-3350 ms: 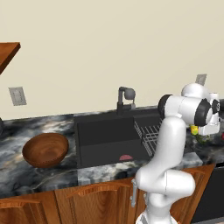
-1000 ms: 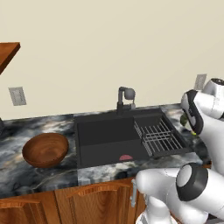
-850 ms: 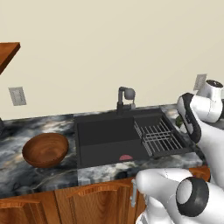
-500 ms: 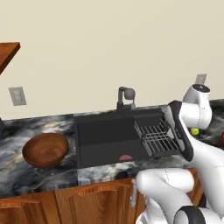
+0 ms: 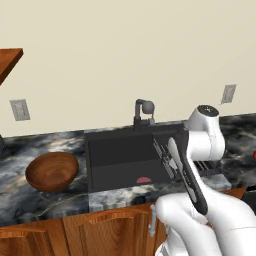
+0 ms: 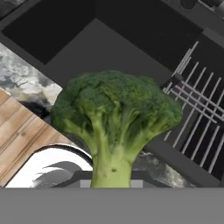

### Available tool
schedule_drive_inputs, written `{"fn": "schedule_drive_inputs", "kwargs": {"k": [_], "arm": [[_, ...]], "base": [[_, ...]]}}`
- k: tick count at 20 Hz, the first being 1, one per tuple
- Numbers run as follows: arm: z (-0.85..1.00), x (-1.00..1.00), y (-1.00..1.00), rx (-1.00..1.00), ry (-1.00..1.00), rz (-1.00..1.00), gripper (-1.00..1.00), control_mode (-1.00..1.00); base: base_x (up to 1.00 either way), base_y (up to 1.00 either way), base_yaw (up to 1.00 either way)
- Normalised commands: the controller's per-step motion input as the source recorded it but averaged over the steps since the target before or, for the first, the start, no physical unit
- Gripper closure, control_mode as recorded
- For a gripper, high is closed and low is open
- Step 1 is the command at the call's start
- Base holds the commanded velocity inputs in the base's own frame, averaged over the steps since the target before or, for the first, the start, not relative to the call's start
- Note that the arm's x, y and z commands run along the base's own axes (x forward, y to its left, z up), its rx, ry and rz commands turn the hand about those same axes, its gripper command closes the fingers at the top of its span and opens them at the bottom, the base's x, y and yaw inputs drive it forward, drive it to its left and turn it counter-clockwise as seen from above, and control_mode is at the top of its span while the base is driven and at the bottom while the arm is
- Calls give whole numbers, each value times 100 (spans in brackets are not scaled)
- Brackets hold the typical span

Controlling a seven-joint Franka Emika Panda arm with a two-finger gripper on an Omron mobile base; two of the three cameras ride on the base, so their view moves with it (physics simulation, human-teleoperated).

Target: There is a mixed pile of frozen fruits and vegetables on the counter. Locate all the frozen vegetables and place the items in a bowl on the counter. Take all the frozen fruits and defrost them in a running sink.

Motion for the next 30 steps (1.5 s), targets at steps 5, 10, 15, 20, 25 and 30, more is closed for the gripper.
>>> {"fn": "schedule_drive_inputs", "kwargs": {"k": [5, 10, 15, 20, 25, 30], "arm": [[0, -29, 77, 0, -3, 0, 100, -100], [22, -11, 67, 0, -1, 0, 100, -100], [34, -3, 59, 2, -1, 0, 100, -100], [28, 0, 55, 3, 0, 0, 100, -100], [23, 0, 54, 4, 0, 0, 100, -100], [19, 0, 57, 4, -1, 0, 100, -100]], "base": [[0, 0, 0], [0, 0, 0], [0, 0, 0], [0, 0, 0], [0, 0, 0], [0, 0, 0]]}}
